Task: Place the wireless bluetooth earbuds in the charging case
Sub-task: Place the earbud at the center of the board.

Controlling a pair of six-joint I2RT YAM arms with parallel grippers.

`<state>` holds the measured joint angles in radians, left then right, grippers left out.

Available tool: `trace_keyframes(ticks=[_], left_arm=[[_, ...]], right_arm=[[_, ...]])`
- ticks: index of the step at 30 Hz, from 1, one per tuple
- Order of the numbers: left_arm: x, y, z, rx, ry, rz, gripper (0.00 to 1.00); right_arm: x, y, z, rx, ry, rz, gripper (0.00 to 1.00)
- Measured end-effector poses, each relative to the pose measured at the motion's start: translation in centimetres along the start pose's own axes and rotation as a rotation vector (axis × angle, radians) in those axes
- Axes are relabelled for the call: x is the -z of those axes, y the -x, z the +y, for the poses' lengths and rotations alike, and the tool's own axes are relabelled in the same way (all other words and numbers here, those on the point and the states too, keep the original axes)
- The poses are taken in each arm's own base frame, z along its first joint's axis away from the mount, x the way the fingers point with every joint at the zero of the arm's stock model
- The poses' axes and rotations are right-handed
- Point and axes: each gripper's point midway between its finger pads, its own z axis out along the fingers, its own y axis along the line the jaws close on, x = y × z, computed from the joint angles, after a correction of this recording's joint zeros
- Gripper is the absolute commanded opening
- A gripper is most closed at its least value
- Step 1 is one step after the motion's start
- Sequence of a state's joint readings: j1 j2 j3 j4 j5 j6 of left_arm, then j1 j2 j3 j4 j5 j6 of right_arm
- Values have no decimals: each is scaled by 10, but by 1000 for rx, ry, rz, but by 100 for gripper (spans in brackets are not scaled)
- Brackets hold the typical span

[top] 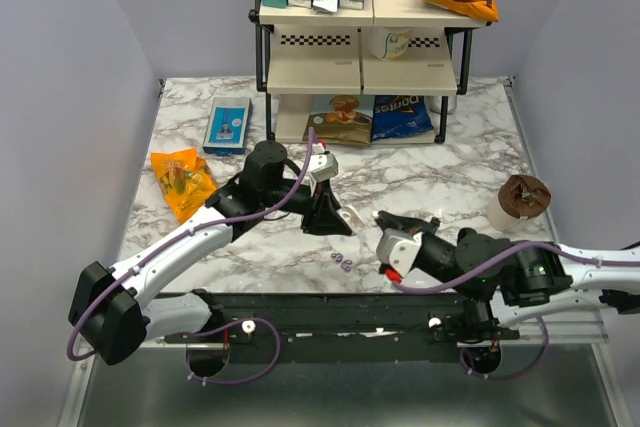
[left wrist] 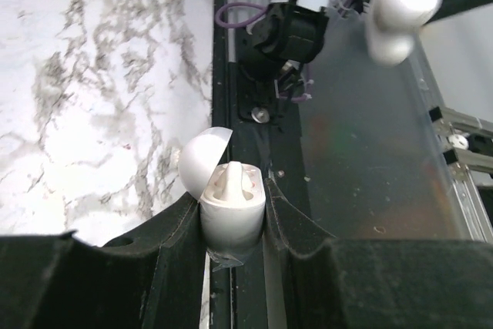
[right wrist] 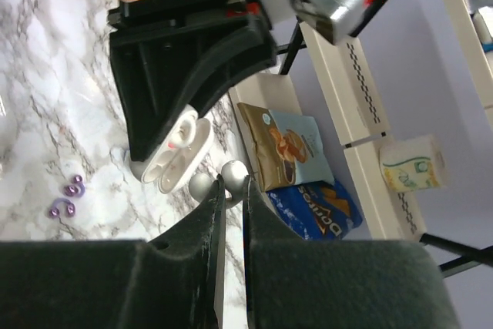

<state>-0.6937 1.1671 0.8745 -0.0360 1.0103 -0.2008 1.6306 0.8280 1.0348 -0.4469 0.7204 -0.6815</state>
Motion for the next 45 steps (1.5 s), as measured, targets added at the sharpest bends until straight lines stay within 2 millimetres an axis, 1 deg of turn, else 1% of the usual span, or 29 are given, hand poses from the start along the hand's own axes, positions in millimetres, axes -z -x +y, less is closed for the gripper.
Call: trace_keyframes(ticks=[2,4,6,9,11,12,16,17,19,21,24,27,30,37,41,43,45], left_arm=[[0,-2,7,7,40,3,0],[1,-5,14,11,80,3,0],[3,-10,22,19,135,4,0],[11,-20,32,31,232,6,0],[18,-22,34,24,288,-3,0],[23,-22,37,18,332,-12,0],[36,-22,31,-18,380,-51,0],[39,-24,28,-25,391,-62,0],[47,-27,25,-39,417,-91,0],[52,-31,22,-44,436,-111,0],[56,-34,20,-50,452,-129,0],[60,-33,18,-59,465,-141,0],[63,-32,17,-67,478,-146,0],[64,-41,22,-40,499,-118,0],[62,-47,27,-18,506,-96,0],[61,-49,29,-10,508,-87,0],[60,-51,30,-4,509,-80,0]], right_arm=[[5,-3,-8,-61,-24,-3,1],[7,-12,-14,-121,-46,19,1],[5,-29,-20,-179,-72,76,1],[-5,-60,-19,-229,-92,201,1],[-13,-80,-7,-219,-75,281,1],[-18,-90,3,-203,-59,322,1],[-38,-125,43,-147,34,450,1],[-42,-135,49,-158,48,474,1],[-50,-155,53,-206,28,503,1],[-56,-172,57,-249,2,512,1],[-65,-182,71,-286,10,482,1],[-78,-189,85,-322,55,469,1],[-91,-198,93,-375,82,474,1],[-113,-219,103,-489,116,483,1],[-122,-231,111,-521,142,503,1],[-124,-241,117,-528,159,531,1],[-127,-245,117,-549,169,542,1]])
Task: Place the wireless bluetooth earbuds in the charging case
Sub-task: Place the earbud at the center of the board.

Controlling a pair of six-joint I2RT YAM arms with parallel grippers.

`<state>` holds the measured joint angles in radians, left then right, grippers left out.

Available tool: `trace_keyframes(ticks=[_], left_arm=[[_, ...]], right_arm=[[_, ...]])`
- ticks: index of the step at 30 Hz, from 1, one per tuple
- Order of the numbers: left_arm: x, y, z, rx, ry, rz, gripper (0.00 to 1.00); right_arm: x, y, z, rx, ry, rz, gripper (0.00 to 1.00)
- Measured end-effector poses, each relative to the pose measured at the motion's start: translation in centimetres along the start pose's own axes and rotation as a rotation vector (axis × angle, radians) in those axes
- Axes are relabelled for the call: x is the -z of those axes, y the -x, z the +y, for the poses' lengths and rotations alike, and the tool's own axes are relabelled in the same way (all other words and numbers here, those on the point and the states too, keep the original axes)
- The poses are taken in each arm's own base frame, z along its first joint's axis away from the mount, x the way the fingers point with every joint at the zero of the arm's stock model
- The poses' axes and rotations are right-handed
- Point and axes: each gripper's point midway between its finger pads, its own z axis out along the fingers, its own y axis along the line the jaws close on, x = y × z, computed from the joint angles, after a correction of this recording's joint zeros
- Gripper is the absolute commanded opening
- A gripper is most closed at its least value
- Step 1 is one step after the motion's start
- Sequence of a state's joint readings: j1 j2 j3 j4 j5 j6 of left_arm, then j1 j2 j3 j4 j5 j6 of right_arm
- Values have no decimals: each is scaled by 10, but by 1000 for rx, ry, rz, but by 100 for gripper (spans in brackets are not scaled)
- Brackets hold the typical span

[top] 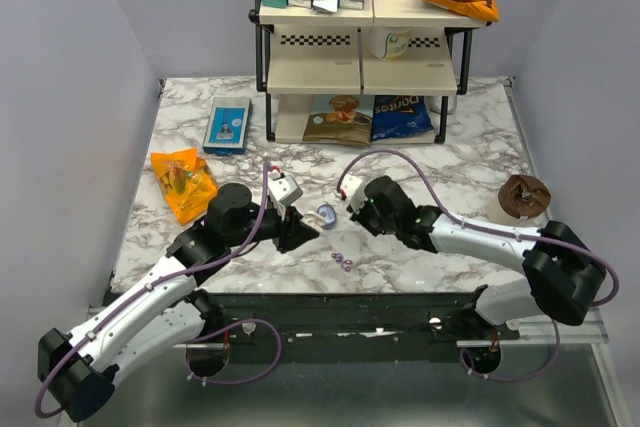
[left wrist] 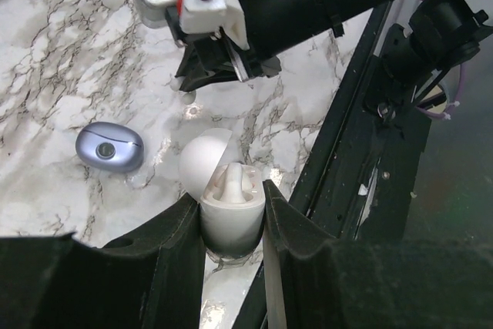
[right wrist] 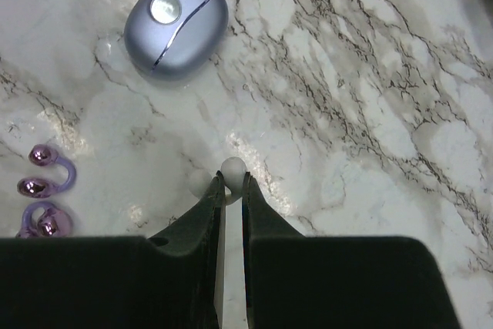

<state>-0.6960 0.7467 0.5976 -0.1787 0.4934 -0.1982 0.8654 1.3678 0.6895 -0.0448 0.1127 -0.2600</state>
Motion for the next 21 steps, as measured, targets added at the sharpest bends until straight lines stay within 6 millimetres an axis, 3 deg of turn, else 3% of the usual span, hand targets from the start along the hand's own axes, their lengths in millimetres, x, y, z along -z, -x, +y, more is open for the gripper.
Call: trace_keyframes(ticks=[8,21], left_arm=[[-3,-4,2,10,3,18,0],[-3,-3,2,13,2,15,0]], right_arm=[[-23,23,-12,-91,34,-6,1],[-54,11,3,-149,134,111,6]])
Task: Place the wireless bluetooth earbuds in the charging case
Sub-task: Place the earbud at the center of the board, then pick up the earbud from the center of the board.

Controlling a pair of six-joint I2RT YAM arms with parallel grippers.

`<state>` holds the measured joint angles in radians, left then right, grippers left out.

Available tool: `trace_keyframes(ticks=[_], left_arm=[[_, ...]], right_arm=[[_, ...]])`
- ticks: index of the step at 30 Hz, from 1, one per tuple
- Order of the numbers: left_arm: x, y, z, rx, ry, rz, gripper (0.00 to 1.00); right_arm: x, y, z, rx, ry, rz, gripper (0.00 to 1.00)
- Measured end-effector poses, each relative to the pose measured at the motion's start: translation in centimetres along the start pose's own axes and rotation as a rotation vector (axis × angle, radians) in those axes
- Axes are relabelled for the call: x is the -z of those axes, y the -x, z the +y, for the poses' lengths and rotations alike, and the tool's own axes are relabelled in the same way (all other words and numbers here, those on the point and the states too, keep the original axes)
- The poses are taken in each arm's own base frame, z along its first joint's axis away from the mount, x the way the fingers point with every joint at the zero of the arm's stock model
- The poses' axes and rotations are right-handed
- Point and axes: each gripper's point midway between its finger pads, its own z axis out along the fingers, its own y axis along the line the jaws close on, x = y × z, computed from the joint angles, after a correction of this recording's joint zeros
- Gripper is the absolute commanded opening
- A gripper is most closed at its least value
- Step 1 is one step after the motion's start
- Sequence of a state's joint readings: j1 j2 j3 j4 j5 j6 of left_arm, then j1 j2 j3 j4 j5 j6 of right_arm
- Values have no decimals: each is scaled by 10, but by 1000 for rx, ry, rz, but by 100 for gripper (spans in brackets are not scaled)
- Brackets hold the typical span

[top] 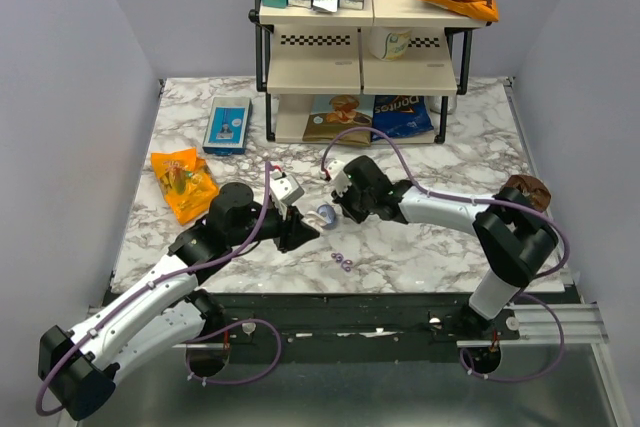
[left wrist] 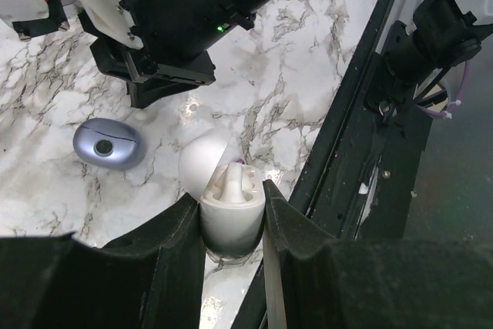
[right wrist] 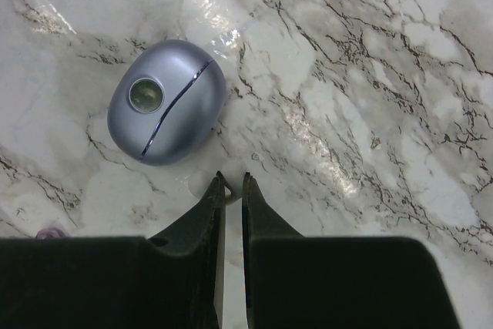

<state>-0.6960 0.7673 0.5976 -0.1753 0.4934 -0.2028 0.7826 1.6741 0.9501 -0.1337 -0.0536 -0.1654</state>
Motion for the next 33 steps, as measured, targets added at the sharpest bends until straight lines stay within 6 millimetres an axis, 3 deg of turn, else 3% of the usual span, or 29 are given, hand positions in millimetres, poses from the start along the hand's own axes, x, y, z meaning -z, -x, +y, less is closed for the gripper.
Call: trace_keyframes(ticks=[15,24,27,33], left_arm=[[-3,-4,2,8,2,15,0],[-4,-5,3,13,3,23,0],[-3,-4,3,11,3,19,0],[-1,1,2,0,8,-4,0]], right_arm=[[-3,-7,-3,-41,-1,84,37],[1,-13,-8,-73,-38,113,43],[11,-3,-12,-128,-66,80,47],[39,37,-19,-354,-112,-68,46]])
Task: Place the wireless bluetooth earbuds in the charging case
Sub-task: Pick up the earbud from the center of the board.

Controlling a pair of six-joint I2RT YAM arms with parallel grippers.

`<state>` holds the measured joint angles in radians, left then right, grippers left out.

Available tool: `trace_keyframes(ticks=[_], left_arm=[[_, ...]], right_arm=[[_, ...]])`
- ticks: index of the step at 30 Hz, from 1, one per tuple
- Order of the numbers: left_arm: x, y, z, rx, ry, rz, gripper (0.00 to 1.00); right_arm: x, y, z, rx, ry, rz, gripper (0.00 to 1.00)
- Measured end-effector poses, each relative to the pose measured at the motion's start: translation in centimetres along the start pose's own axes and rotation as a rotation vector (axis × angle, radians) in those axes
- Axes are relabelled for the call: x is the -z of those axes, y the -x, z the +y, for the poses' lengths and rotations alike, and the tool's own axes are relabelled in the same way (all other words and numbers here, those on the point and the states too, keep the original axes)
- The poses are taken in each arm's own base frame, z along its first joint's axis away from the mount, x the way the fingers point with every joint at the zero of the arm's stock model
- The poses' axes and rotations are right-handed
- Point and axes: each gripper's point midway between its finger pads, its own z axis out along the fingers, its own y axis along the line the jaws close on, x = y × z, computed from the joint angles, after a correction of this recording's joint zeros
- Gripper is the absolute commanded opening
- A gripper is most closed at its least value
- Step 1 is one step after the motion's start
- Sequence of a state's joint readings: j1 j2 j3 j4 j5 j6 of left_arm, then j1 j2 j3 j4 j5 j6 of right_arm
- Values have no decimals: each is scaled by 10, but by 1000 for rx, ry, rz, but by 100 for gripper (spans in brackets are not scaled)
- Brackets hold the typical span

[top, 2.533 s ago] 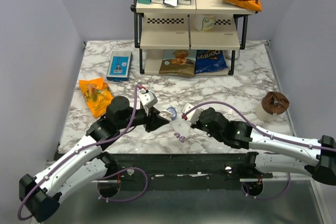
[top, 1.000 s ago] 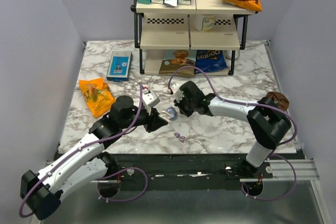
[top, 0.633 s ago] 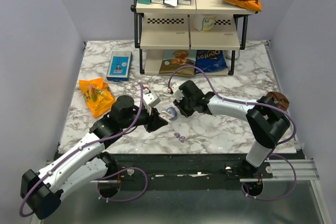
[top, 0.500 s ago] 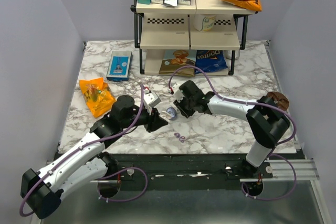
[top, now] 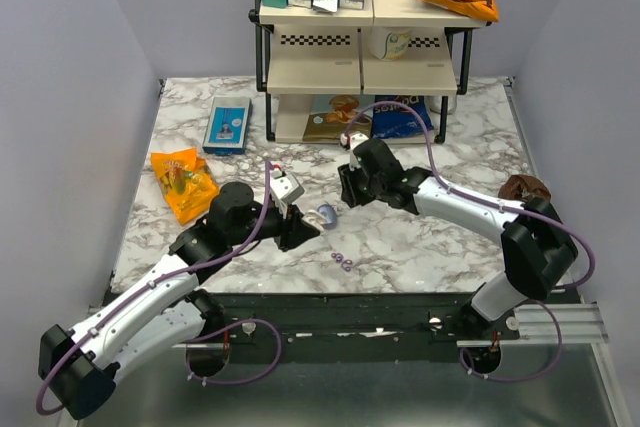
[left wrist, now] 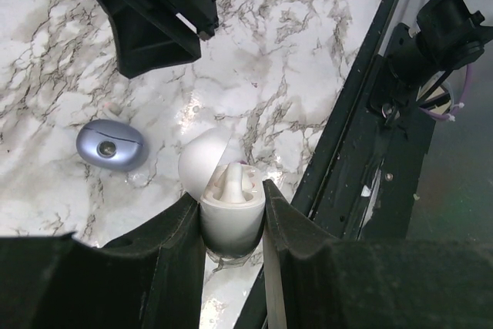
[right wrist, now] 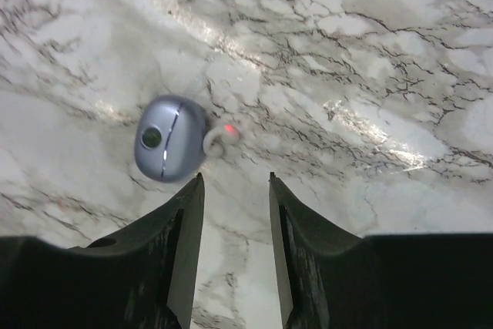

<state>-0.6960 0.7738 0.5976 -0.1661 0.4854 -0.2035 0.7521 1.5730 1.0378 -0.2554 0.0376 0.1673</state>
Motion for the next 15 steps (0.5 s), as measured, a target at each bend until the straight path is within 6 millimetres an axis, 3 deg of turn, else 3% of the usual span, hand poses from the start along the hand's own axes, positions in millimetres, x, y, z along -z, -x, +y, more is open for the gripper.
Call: trace_keyframes(ticks=[7,15], left_arm=[[0,2,2,1,12,-8,0],[0,3,8,1,43,-13,0]], right_arm=[[-13,13,19,-297,19,32,43],[-13,1,18,-533,-61,99,43]])
